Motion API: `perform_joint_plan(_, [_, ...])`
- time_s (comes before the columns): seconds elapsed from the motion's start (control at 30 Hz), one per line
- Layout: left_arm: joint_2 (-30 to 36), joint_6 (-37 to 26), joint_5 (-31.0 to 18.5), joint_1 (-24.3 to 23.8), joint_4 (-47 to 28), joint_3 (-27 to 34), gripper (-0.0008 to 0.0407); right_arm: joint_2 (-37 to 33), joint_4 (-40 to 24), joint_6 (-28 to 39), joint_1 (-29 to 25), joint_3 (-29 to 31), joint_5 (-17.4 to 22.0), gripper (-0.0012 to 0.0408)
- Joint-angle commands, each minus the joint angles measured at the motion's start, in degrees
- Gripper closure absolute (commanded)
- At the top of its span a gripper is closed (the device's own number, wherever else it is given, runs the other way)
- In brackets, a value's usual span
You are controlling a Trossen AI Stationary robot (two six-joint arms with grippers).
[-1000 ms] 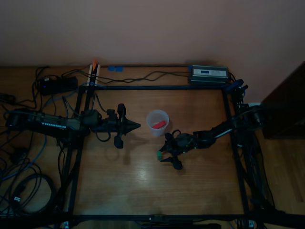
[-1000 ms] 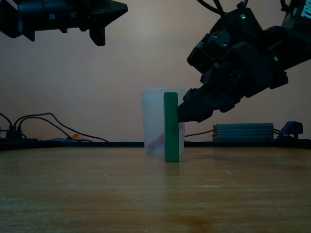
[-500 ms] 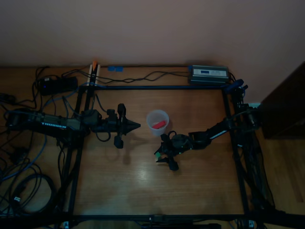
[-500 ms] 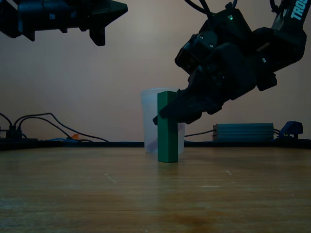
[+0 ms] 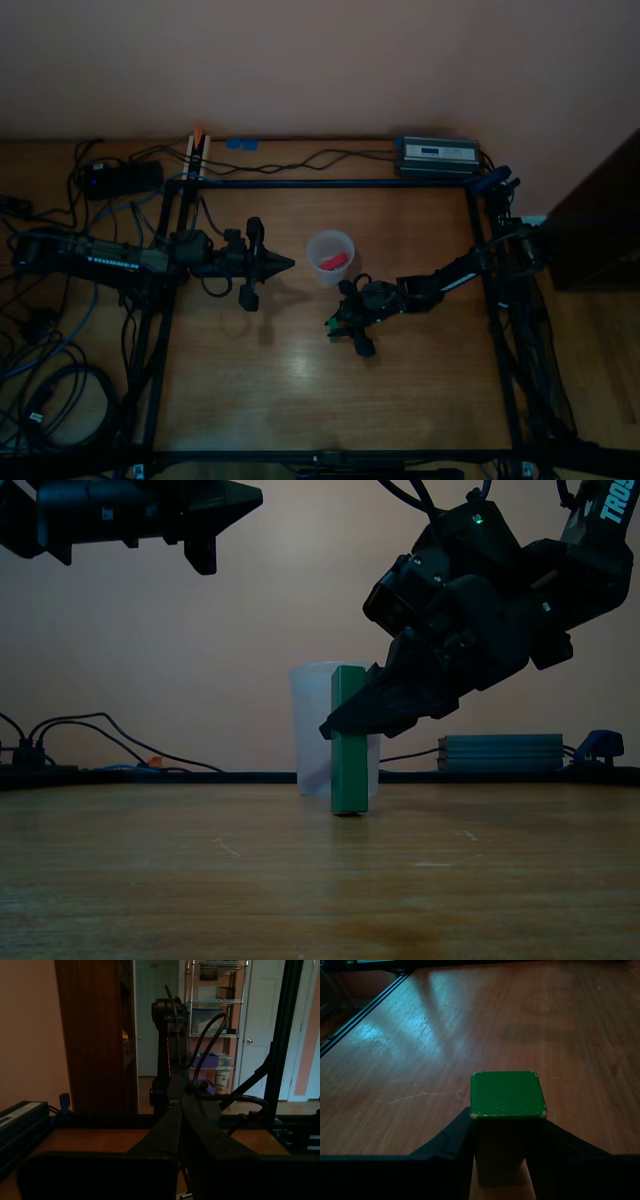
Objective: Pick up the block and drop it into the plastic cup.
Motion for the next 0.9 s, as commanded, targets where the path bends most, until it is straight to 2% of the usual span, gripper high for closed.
perform_joint_plan(0.0, [0.0, 0.0, 0.0, 0.0, 0.0, 0.0, 0.0399, -0.1, -0.4, 0.2, 0.0, -0.2, 0.4, 0.0388])
perform_joint_plan(0.23, [0.0, 0.0, 0.0, 0.0, 0.0, 0.0, 0.0399, -1.8, -0.5, 0.9, -0.1, -1.9, 3.4, 0.0397])
perform_joint_plan(0.47, [0.0, 0.0, 0.0, 0.0, 0.0, 0.0, 0.0399, -6.8, -0.4, 2.8, -0.4, -7.8, 6.6, 0.0396])
perform_joint_plan(0.7, [0.0, 0.0, 0.0, 0.0, 0.0, 0.0, 0.0399, -19.5, -0.5, 3.1, -0.6, -15.5, 11.1, 0.0396])
perform_joint_plan(0.87, [0.0, 0.0, 0.0, 0.0, 0.0, 0.0, 0.0399, -29.6, -1.0, 2.0, -2.3, -18.8, 11.5, 0.0396])
